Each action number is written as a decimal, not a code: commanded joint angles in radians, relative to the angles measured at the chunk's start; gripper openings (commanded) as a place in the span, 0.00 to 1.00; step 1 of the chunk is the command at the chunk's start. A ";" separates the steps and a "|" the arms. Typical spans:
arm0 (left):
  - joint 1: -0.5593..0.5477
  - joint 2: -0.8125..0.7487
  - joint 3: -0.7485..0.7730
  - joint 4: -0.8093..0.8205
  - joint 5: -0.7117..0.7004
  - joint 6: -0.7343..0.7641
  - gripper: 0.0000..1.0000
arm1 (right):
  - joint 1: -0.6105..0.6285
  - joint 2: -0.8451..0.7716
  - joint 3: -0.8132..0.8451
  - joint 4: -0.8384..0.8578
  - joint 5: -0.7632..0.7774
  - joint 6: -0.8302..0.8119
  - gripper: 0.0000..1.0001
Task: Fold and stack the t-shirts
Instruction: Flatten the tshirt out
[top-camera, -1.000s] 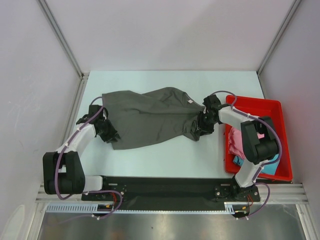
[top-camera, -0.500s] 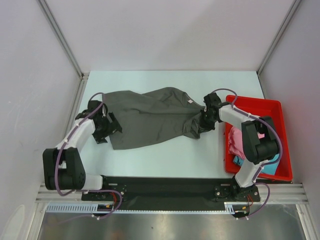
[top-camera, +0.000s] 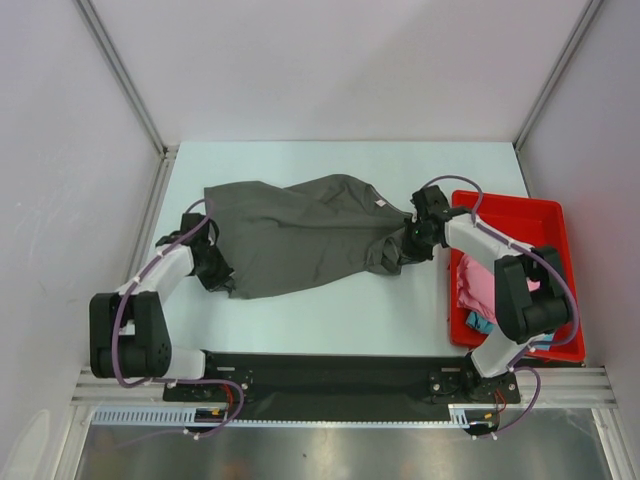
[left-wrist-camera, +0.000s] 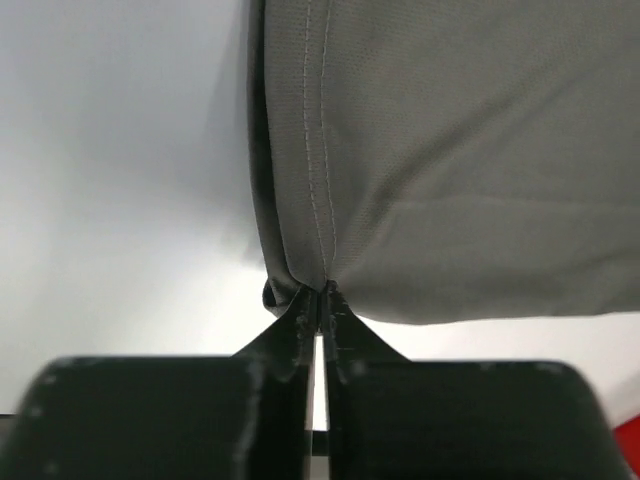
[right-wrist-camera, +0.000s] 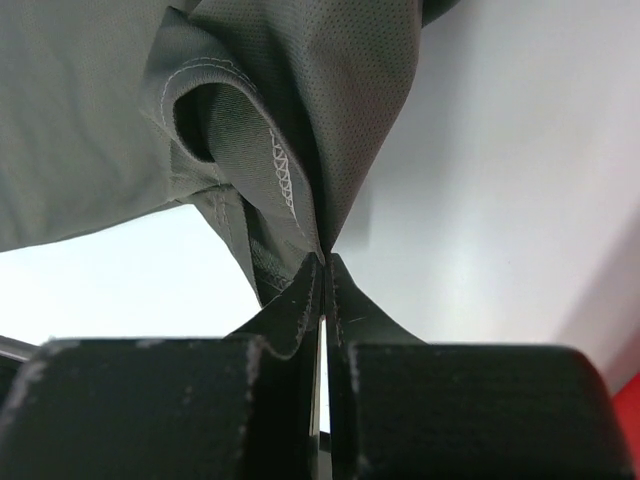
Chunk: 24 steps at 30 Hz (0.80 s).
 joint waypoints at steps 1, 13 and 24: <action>0.008 -0.073 0.010 -0.015 -0.024 -0.002 0.00 | -0.003 -0.052 -0.008 -0.018 -0.007 0.005 0.00; 0.008 -0.228 0.034 -0.149 -0.057 -0.016 0.00 | -0.012 -0.170 -0.032 -0.075 -0.008 0.023 0.00; 0.018 0.131 0.283 -0.127 -0.222 0.047 0.75 | -0.063 -0.018 0.115 -0.053 -0.061 0.023 0.00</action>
